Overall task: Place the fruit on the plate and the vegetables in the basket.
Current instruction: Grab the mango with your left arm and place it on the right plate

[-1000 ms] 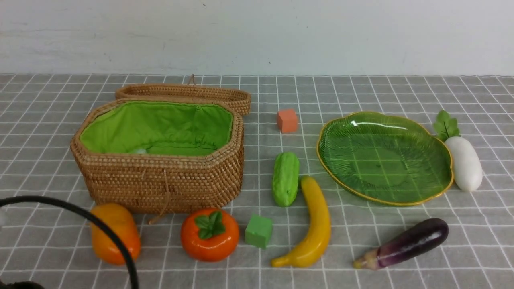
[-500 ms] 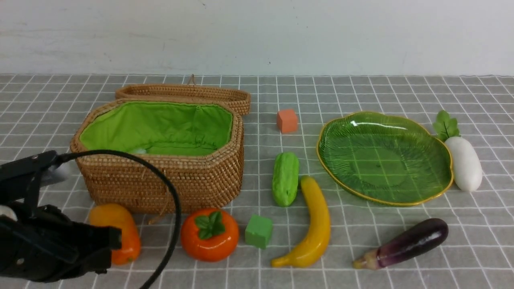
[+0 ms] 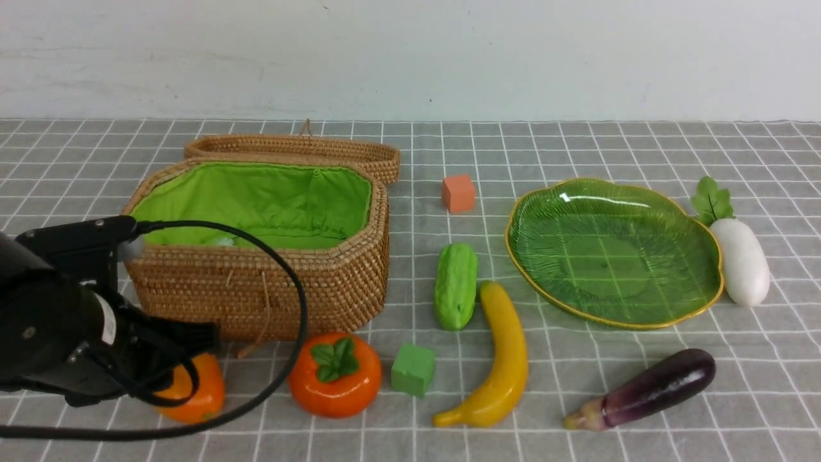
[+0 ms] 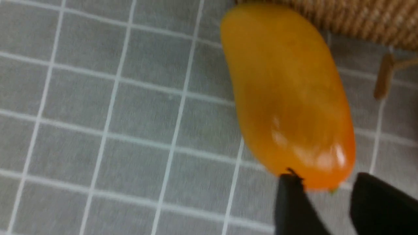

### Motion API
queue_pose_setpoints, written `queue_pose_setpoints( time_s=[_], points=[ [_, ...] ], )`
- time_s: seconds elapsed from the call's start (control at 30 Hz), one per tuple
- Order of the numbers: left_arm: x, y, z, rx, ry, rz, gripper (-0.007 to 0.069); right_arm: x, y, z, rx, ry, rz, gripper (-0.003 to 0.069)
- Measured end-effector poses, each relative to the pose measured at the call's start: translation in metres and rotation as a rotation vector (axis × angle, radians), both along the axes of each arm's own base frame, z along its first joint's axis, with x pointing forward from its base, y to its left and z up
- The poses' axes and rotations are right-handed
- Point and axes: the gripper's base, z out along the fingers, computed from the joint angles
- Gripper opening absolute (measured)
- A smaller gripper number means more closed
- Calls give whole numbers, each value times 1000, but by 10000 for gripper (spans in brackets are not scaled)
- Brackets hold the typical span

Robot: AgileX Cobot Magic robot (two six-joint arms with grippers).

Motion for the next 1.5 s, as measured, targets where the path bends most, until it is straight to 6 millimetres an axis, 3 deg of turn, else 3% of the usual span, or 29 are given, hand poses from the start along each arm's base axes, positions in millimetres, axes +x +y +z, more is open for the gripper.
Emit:
queue_pose_setpoints(
  time_s=[0.03, 0.07, 0.1, 0.13, 0.17, 0.23, 0.33, 0.47, 0.9, 1.1, 1.2, 1.37, 1.4, 1.43, 1.47, 1.5],
  points=[
    [7, -2, -6, -4, -12, 6, 389, 0, 0, 0, -2, -1, -1, 44],
    [7, -3, -7, -4, -13, 6, 402, 0, 0, 0, -2, -1, -1, 44],
    [14, -5, -16, -3, -14, 15, 504, 0, 0, 0, -2, -1, -1, 45],
    [15, -5, -17, 3, -12, 13, 528, 0, 0, 0, -2, -1, -1, 45],
    [20, -6, -24, 6, -14, 24, 599, 0, 0, 0, -3, 0, -1, 45],
    [27, -7, -36, 15, -8, 37, 647, 0, 0, 0, -5, 3, 1, 46],
    [35, -7, -53, 43, 10, 71, 654, -1, 0, -1, -10, 13, 5, 49],
    [40, -5, -63, 64, 12, 106, 589, -2, 0, -2, -20, 24, 13, 53],
    [33, 3, -57, 121, 42, 160, 566, -2, 0, -3, -21, 30, 16, 64],
    [-5, 10, 0, 95, 56, 58, 566, -2, 0, -2, -10, 22, 7, 69],
    [-19, -2, 31, -22, 30, -134, 566, 2, 0, 2, 29, -2, -31, 73],
    [-2, -47, 85, -195, -106, -480, 566, 10, -6, 6, 75, -43, -162, 78],
    [6, -64, 90, -205, -127, -569, 566, 12, -8, 6, 76, -40, -201, 80],
    [8, -68, 95, -207, -142, -584, 566, 12, -8, 6, 77, -39, -208, 80],
    [20, -94, 100, -211, -170, -675, 566, 13, -11, 5, 73, -28, -249, 81],
    [24, -102, 101, -209, -176, -698, 566, 14, -12, 5, 76, -20, -265, 82]
  ],
)
